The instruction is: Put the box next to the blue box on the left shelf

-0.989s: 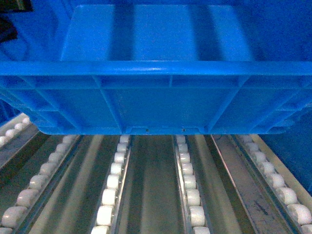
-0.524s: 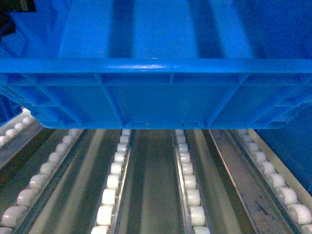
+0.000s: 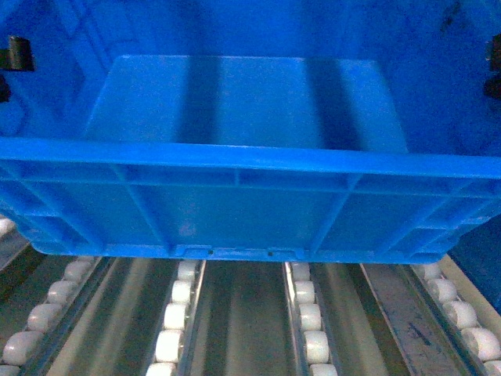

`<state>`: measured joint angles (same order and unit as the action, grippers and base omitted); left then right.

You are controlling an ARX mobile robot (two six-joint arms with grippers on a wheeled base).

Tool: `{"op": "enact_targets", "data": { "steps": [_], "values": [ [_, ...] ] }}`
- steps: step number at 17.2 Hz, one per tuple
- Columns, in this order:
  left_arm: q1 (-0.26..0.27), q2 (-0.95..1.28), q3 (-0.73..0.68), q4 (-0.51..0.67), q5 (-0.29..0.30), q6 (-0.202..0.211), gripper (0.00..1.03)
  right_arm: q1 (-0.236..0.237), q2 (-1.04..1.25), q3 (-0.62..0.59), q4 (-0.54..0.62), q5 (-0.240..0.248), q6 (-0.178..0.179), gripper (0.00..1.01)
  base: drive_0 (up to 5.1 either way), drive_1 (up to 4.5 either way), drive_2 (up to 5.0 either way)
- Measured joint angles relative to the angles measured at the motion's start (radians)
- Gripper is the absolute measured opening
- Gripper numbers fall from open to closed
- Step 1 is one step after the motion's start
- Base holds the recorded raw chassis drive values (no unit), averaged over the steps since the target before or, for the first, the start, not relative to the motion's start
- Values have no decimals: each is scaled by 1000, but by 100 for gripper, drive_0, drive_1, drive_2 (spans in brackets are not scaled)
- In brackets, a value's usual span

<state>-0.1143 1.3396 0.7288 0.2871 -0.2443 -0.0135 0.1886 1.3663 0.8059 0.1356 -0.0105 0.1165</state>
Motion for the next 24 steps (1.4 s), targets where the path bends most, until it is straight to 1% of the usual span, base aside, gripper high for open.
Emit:
{"op": "enact_targets", "data": {
  "steps": [2, 3, 4, 5, 7, 9, 10, 11, 12, 13, 14, 17, 20, 21, 22, 23, 24],
  "values": [
    [63, -21, 29, -74, 42, 21, 8, 37, 0, 31, -62, -19, 34, 8, 0, 0, 0],
    [88, -39, 31, -105, 53, 37, 8, 59, 0, 32, -84, -27, 56, 8, 0, 0, 0],
    [105, -47, 31, -134, 61, 46, 8, 74, 0, 32, -96, -32, 75, 8, 0, 0, 0],
    [117, -45, 31, -154, 71, 49, 8, 90, 0, 29, -107, -30, 87, 8, 0, 0, 0],
    [122, -31, 28, -195, 83, 52, 8, 114, 12, 22, -125, -15, 98, 8, 0, 0, 0],
    [121, -2, 8, -207, 84, 51, 8, 118, 47, 15, -145, -19, 109, 8, 0, 0, 0],
    [119, 18, 0, -233, 84, 47, 8, 119, 67, 7, -143, -24, 119, 8, 0, 0, 0],
    [120, 31, -2, -251, 79, 33, 8, 119, 70, 8, -144, -33, 115, 8, 0, 0, 0],
    [128, 38, -2, -253, 69, 38, 8, 119, 72, 8, -143, -48, 126, 8, 0, 0, 0],
    [148, 61, -2, -249, 75, 41, 8, 131, 72, 8, -144, -58, 135, 8, 0, 0, 0],
    [161, 71, -5, -249, 85, 43, 8, 141, 72, 8, -143, -58, 145, 8, 0, 0, 0],
    [180, 80, -14, -246, 87, 50, 9, 161, 72, 8, -150, -55, 156, 8, 0, 0, 0],
    [193, 87, -17, -235, 93, 65, 9, 167, 72, 11, -156, -52, 165, 8, 0, 0, 0],
    [194, 88, -18, -221, 94, 69, 9, 173, 72, 12, -157, -39, 151, 12, 0, 0, 0],
    [198, 93, -30, -159, 88, 87, 17, 174, 71, 7, -143, -87, 137, 22, 0, 0, 0],
    [183, 111, -32, -113, -11, 93, 31, 195, 60, -2, -117, -119, 119, 34, 0, 0, 0],
    [170, 113, -32, -78, -43, 67, 40, 198, 48, 2, -87, -148, 109, 44, 0, 0, 0]
  ]
}}
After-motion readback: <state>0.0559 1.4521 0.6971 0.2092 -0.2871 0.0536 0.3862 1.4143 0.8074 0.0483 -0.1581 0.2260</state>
